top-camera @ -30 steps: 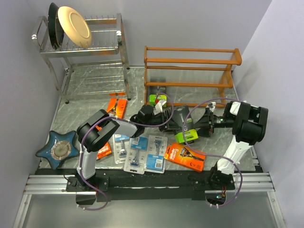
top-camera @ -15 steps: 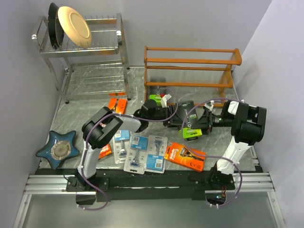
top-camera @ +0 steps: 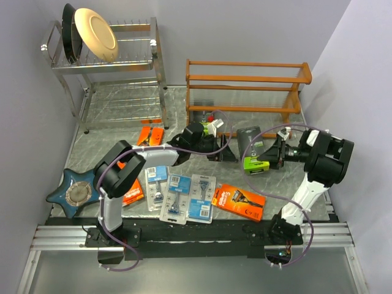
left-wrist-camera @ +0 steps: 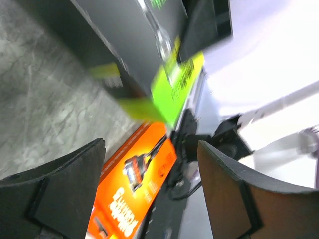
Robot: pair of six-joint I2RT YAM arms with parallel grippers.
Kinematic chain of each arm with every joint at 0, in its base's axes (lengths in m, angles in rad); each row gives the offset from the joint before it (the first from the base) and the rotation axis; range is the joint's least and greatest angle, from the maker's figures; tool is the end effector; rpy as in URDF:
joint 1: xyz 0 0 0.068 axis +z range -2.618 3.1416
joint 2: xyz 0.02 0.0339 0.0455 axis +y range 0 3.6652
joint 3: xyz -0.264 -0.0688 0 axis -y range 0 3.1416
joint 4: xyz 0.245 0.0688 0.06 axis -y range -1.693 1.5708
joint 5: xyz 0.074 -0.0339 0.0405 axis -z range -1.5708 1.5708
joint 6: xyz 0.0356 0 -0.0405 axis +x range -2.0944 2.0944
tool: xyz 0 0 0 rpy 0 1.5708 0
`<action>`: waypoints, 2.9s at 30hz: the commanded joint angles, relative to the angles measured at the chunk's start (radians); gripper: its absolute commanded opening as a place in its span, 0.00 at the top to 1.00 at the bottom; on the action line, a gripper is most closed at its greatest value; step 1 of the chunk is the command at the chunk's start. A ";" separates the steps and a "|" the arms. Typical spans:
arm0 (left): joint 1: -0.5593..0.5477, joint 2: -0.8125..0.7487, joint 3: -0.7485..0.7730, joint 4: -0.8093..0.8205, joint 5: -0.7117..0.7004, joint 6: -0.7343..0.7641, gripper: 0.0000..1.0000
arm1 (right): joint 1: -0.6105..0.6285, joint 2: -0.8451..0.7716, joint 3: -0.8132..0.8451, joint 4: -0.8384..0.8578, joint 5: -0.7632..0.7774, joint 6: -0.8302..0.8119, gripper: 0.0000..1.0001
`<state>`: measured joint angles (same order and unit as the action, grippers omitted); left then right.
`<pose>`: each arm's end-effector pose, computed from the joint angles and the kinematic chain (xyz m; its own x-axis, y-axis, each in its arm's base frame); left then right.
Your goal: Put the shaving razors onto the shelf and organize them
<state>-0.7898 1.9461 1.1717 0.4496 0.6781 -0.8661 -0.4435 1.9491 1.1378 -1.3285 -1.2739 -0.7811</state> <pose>0.2870 -0.3213 0.1982 -0.8857 0.0508 -0.4614 0.4583 0.2543 -0.8517 0.2713 -0.0912 0.1514 -0.9564 0.2263 -0.1846 -0.1161 0.2852 0.9514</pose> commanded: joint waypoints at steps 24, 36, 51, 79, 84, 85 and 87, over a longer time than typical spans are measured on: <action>-0.124 -0.124 0.078 -0.443 -0.054 0.638 0.23 | -0.104 0.172 0.134 0.857 0.059 0.985 0.59; -0.134 -0.075 0.128 -0.416 -0.092 0.635 0.23 | -0.104 0.186 0.191 0.882 0.160 1.112 0.00; -0.150 0.060 0.237 -0.269 -0.316 0.805 0.70 | -0.110 -0.148 0.028 0.732 0.295 0.977 0.00; -0.034 -0.453 -0.138 -0.474 -0.334 0.750 0.87 | 0.192 -0.721 -0.161 0.868 0.711 0.340 1.00; 0.095 -0.507 -0.193 -0.457 -0.316 0.728 0.86 | 0.245 -0.662 -0.128 0.861 0.739 0.278 1.00; 0.124 -0.512 -0.207 -0.457 -0.316 0.728 0.86 | 0.273 -0.652 -0.127 0.861 0.749 0.273 1.00; 0.149 -0.529 -0.214 -0.457 -0.313 0.730 0.86 | 0.308 -0.636 -0.119 0.842 0.794 0.246 1.00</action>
<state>-0.6968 1.4689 0.9768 0.0044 0.3504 -0.1249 -0.1925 1.2823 0.9691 -0.4873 -0.5541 -0.4484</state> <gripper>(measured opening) 0.142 0.007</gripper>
